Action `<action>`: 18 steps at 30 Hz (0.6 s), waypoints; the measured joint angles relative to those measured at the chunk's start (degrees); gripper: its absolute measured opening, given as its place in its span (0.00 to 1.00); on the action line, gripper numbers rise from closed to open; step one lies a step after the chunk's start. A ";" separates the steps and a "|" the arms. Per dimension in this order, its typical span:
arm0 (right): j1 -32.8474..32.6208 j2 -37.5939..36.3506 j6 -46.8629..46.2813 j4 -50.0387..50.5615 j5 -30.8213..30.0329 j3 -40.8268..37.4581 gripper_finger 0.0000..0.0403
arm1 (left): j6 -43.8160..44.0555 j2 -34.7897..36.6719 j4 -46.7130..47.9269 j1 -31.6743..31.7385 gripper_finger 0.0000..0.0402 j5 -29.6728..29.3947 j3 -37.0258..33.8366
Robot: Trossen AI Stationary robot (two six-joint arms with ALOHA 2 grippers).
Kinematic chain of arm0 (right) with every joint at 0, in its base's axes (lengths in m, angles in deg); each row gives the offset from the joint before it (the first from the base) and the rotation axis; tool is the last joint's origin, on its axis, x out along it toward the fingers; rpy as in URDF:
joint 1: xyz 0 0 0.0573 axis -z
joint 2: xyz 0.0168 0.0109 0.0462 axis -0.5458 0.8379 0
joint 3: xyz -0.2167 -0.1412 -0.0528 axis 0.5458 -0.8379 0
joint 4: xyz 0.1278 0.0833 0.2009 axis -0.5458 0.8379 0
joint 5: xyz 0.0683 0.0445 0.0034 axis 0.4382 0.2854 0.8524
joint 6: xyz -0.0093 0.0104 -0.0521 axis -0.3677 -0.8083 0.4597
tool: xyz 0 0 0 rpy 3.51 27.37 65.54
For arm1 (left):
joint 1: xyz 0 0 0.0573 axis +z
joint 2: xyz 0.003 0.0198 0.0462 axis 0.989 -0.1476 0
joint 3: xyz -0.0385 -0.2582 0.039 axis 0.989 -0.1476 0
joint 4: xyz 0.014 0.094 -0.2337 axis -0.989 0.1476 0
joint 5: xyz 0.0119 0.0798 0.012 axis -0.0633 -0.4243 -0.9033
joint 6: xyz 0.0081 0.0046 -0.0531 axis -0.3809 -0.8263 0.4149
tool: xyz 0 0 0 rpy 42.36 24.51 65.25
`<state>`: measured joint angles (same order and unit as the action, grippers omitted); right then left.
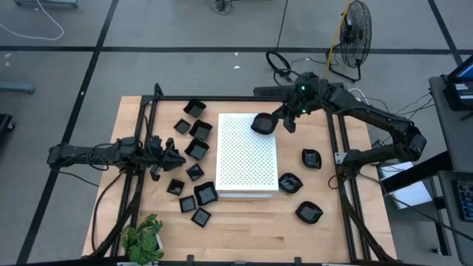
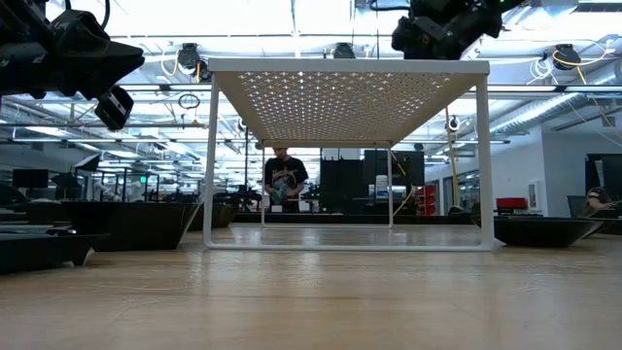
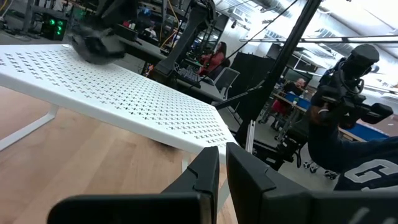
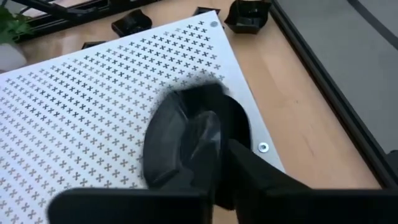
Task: Pick & Place Mini shaped plates
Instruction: Stack the black leaf shaped plate on top of the other black leaf shaped plate on the shelf, then stack the black leaf shaped plate on top of the other black leaf shaped plates on the shelf
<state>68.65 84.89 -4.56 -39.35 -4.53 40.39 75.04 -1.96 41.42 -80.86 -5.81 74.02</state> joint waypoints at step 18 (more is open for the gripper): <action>-0.08 -1.82 -0.02 -4.02 -1.33 -0.11 0.27 | 0.01 -0.02 -0.02 0.01 0.08 0.00 0.00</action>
<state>68.57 83.06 -4.58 -43.37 -5.87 40.28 75.05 -1.98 41.40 -80.85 -5.81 74.02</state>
